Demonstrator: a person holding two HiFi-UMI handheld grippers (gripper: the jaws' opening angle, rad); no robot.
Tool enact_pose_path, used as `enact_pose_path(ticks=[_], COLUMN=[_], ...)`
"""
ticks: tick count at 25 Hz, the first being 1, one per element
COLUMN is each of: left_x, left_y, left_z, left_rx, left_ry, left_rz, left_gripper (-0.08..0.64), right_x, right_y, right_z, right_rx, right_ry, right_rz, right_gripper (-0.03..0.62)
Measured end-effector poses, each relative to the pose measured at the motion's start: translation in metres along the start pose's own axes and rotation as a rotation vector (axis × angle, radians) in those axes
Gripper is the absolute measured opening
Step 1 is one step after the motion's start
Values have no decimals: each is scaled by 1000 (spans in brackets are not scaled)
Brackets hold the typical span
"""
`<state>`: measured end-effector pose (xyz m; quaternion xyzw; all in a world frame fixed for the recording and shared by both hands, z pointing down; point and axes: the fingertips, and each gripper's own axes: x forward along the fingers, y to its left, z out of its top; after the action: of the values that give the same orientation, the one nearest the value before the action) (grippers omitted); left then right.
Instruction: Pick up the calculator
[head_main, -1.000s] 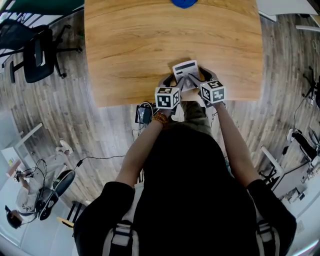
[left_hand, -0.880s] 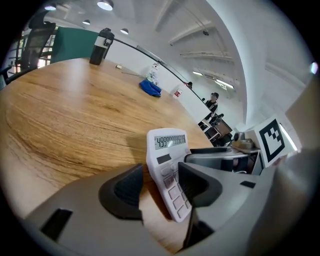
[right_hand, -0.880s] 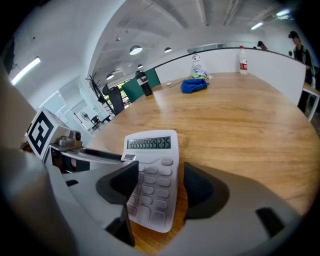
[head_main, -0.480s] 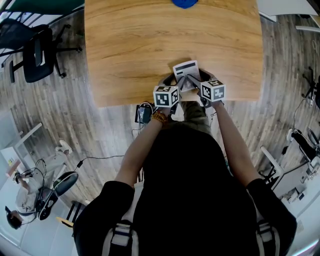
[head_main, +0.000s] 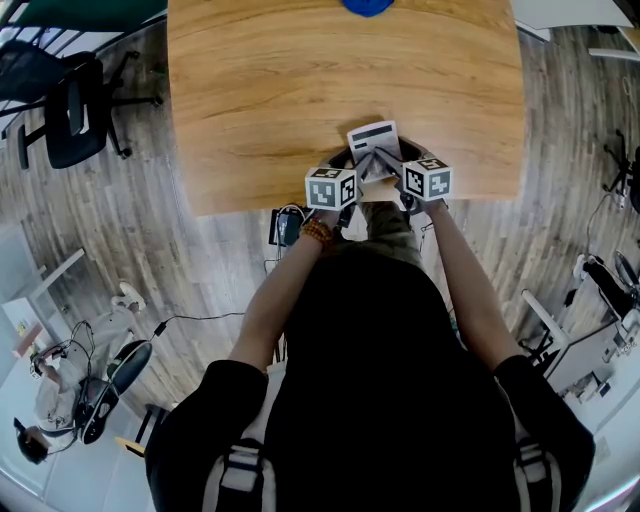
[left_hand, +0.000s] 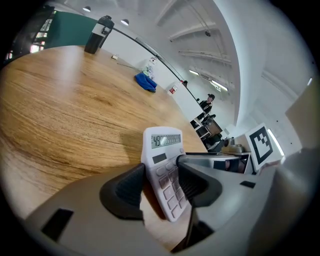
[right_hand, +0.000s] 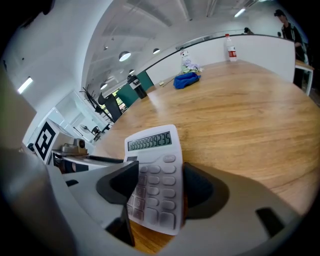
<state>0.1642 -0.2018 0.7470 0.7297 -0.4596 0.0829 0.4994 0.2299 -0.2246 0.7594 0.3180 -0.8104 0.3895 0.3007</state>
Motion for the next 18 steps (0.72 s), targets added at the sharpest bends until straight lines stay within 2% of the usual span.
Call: enact_pose_path(ticks=[4,9,18], left_x=[1,3,4], left_y=[-1,-4,-3], left_z=[1,1,10], left_rx=[-5,61,74], left_ry=[1,17,-14], left_rz=[-10,-16,6], left_gripper=[225,225,226], right_x=[-1,-1,-5], right_y=[-2,-2,3], right_z=[1,0,-7], right_rx=[50,51,91], right_ry=[-6,-5,-1], right_rz=[18,20,37], right_gripper=[298,304,308])
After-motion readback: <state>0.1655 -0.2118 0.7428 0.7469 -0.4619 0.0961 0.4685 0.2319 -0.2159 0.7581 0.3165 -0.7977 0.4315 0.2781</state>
